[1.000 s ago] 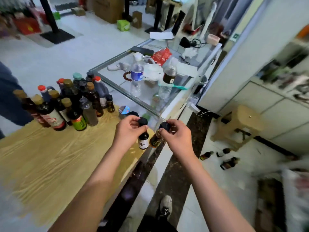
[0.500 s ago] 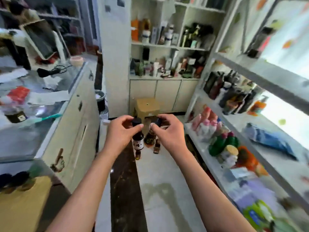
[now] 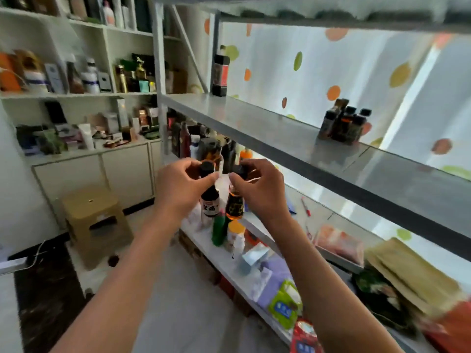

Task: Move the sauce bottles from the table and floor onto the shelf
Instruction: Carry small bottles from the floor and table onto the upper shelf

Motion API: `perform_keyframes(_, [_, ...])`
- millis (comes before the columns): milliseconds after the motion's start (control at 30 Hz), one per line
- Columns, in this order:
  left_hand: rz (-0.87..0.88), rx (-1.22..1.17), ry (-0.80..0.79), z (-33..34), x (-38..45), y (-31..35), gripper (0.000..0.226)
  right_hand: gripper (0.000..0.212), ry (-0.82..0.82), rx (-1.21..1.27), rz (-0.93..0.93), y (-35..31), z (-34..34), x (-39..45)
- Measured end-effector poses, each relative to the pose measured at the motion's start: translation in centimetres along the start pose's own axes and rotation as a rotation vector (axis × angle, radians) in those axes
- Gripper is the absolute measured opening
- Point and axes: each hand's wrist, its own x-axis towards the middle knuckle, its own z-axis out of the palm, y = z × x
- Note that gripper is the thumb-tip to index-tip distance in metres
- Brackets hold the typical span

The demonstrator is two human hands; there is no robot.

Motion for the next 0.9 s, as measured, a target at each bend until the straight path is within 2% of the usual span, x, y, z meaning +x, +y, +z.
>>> perform_keyframes(167, [0.053,-0.109,-0.071,7.3,2.3,5.0,0.027,0.015,0.095,-0.019,0.031,4.6,-6.5,3.5])
perform_keyframes(233, [0.089,-0.126,-0.099,9.6,3.2,6.5,0.029,0.021,0.141,-0.027,0.042,5.9,-8.4,4.8])
perform_keyframes(300, [0.128,-0.158,-0.119,11.7,4.4,7.9,0.030,0.016,0.195,-0.025,0.044,7.0,-10.1,6.0])
perform_keyframes(433, [0.174,-0.216,-0.144,15.0,7.2,10.8,0.028,0.021,0.265,-0.091,0.044,8.9,-13.1,8.8])
perform_keyframes(533, [0.257,-0.214,-0.169,17.3,9.2,12.5,0.030,0.023,0.277,-0.145,0.052,9.7,-14.8,10.8])
perform_keyframes(667, [0.314,-0.244,-0.243,20.6,12.1,13.6,0.025,0.011,0.318,-0.174,0.096,10.8,-16.7,12.8])
perform_keyframes(900, [0.427,-0.320,-0.417,27.3,19.2,14.9,0.024,0.014,0.377,-0.265,0.198,13.6,-18.3,19.3])
